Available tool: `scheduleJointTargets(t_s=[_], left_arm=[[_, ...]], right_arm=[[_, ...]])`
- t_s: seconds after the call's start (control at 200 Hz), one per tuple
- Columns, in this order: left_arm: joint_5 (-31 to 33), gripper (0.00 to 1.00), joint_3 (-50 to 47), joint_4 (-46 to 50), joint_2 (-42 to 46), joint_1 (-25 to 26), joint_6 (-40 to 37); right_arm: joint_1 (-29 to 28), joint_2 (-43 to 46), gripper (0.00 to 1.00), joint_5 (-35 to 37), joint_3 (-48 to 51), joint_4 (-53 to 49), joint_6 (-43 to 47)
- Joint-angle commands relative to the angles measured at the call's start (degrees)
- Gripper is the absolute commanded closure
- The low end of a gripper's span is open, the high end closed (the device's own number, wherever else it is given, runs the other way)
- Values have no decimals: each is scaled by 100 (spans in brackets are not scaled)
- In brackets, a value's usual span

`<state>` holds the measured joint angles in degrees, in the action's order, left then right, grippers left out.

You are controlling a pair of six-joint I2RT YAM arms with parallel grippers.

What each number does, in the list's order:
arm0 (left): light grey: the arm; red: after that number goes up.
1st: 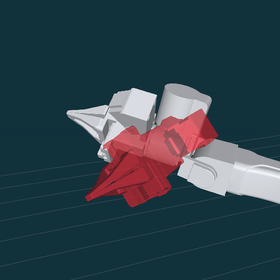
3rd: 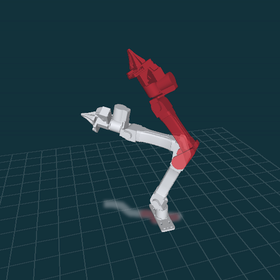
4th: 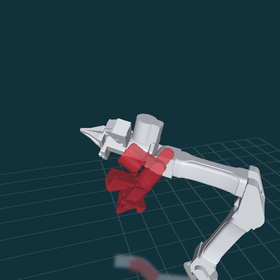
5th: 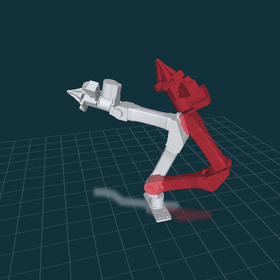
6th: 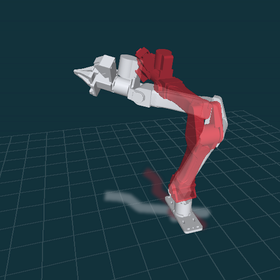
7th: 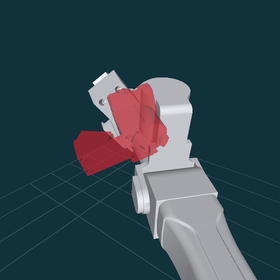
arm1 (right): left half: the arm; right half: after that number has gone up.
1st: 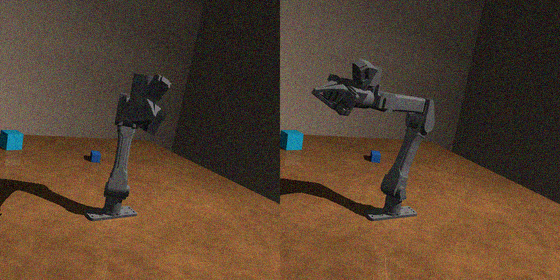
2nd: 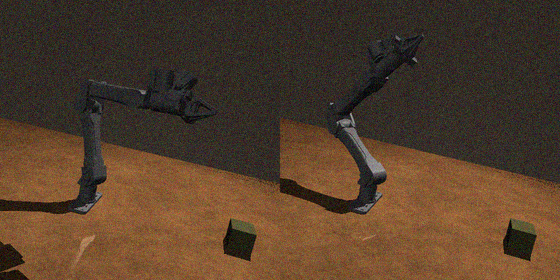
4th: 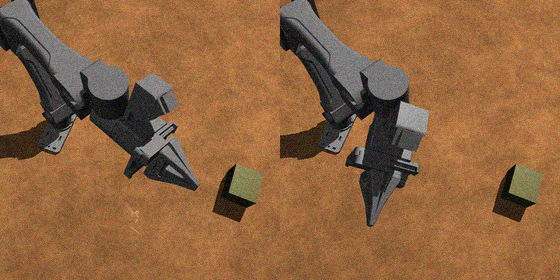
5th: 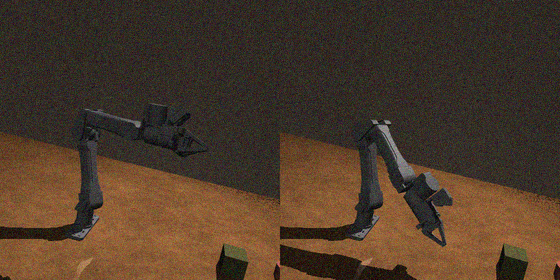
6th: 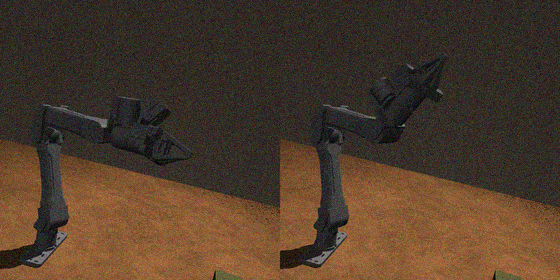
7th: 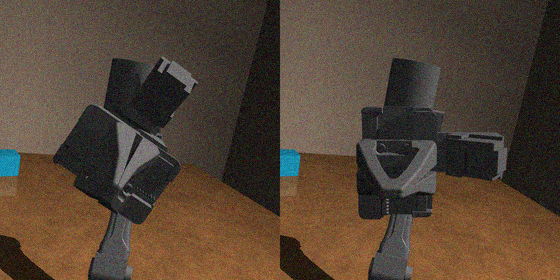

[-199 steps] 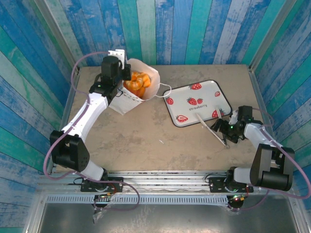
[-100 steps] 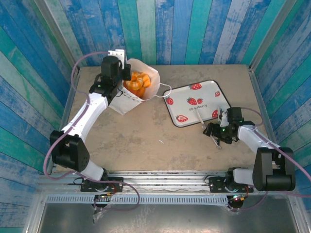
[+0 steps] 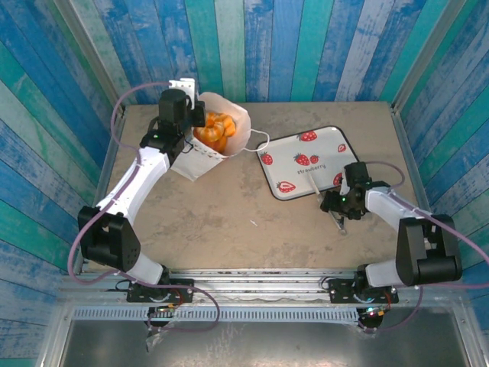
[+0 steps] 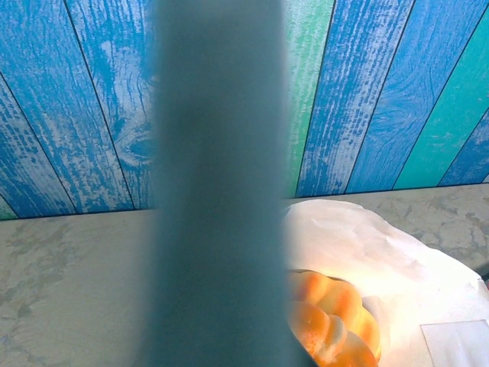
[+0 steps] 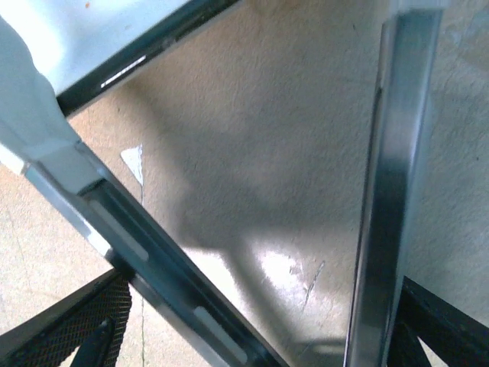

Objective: Take the fake bread out of the paper bag

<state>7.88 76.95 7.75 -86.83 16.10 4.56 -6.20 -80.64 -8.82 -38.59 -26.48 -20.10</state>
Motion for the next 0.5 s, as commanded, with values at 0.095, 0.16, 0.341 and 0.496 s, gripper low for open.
scheduleJointTargets(t_s=[0.095, 0.16, 0.341, 0.496], left_arm=[[143, 100, -26, -329, 485, -45, 5], [153, 100, -28, -335, 492, -51, 1], [145, 100, -21, -350, 483, -63, 19], [134, 100, -22, -353, 474, -63, 31]], right_arm=[[-129, -321, 17, 250, 54, -352, -104], [-199, -338, 18, 325, 58, -448, -122], [-602, -382, 28, 492, -20, -517, -189], [-1088, -506, 32, 697, -198, -413, -394]])
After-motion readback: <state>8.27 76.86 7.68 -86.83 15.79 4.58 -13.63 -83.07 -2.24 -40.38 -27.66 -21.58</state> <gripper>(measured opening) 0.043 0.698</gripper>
